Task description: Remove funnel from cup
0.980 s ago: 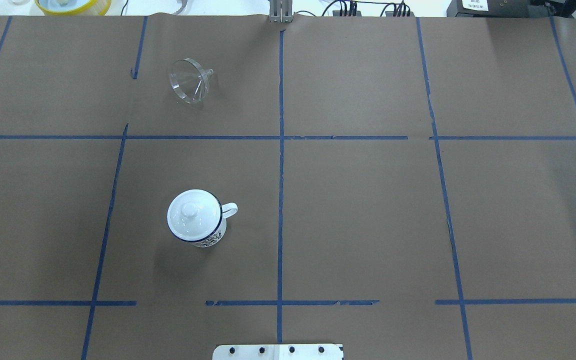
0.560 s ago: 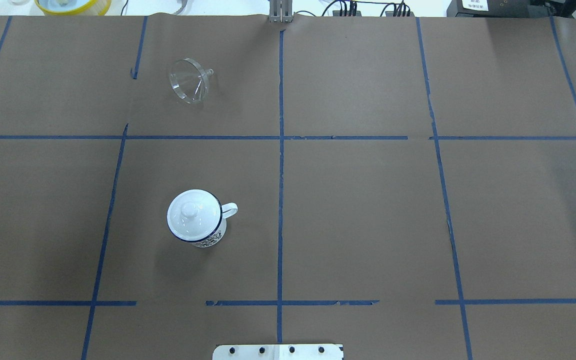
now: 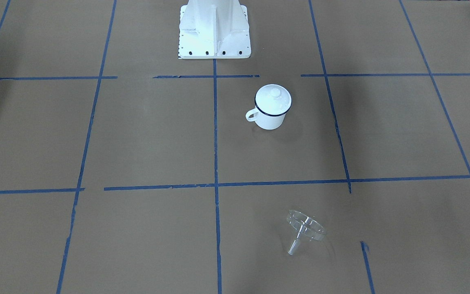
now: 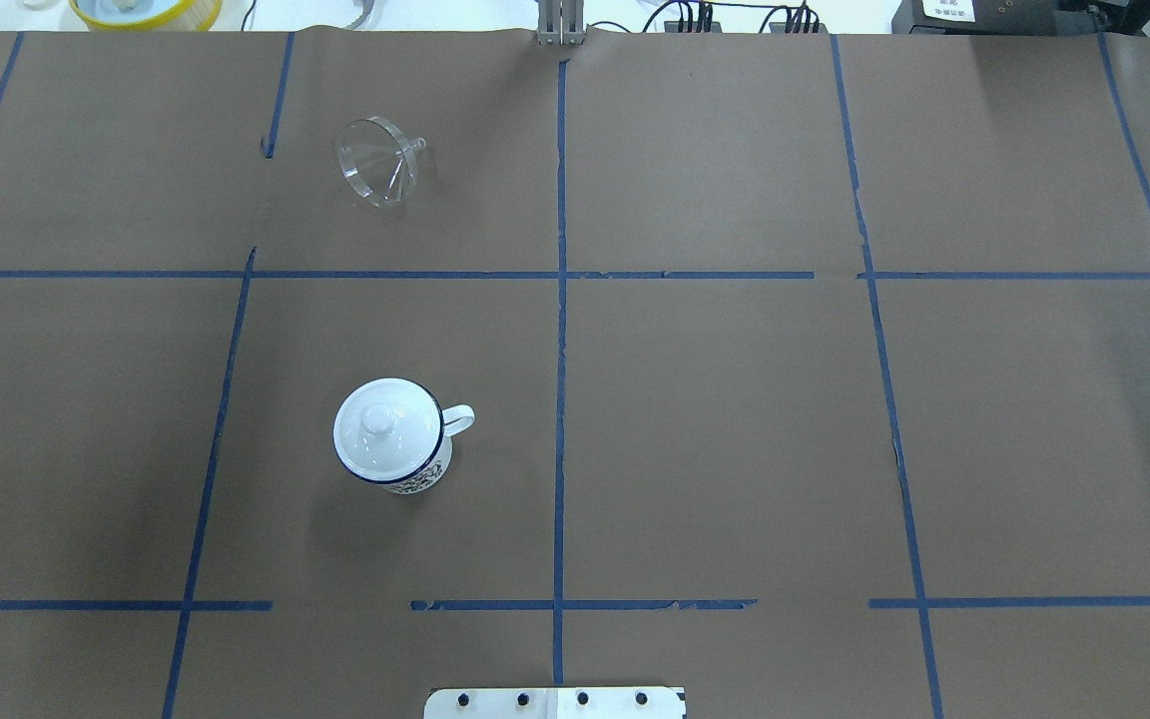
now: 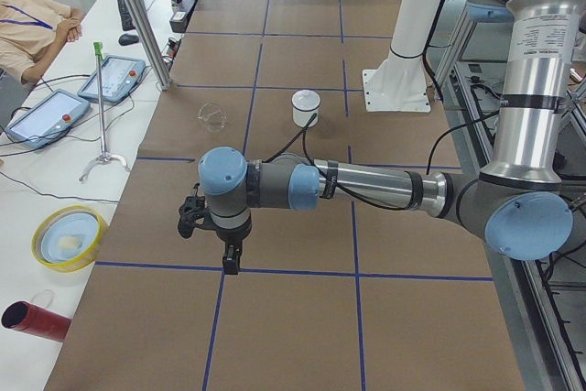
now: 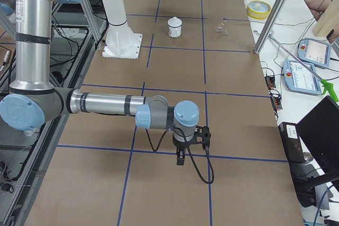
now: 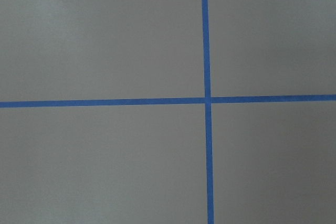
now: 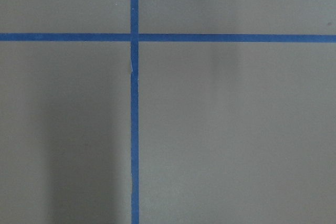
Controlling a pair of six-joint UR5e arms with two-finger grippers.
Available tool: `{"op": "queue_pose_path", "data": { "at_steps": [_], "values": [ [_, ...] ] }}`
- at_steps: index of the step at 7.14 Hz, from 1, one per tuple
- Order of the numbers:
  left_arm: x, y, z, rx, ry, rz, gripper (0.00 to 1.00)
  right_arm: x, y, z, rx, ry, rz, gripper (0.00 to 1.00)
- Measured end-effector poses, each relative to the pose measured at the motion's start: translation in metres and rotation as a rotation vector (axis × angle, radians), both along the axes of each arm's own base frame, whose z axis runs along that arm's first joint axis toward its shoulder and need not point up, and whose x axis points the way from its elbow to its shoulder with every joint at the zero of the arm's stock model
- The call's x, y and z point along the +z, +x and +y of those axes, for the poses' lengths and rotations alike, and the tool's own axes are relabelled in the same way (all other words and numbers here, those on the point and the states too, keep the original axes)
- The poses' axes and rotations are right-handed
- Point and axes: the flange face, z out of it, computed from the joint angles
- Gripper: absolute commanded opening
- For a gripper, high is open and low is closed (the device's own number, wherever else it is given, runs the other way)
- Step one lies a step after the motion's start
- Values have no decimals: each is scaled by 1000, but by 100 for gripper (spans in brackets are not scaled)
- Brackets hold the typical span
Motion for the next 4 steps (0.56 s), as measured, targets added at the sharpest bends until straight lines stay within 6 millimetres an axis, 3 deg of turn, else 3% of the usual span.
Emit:
{"op": "queue_pose_path", "data": {
  "at_steps": [4],
  "values": [
    [5,0,-1,-10,-2,3,100,0,0,0,0,0,0,100]
  ]
}}
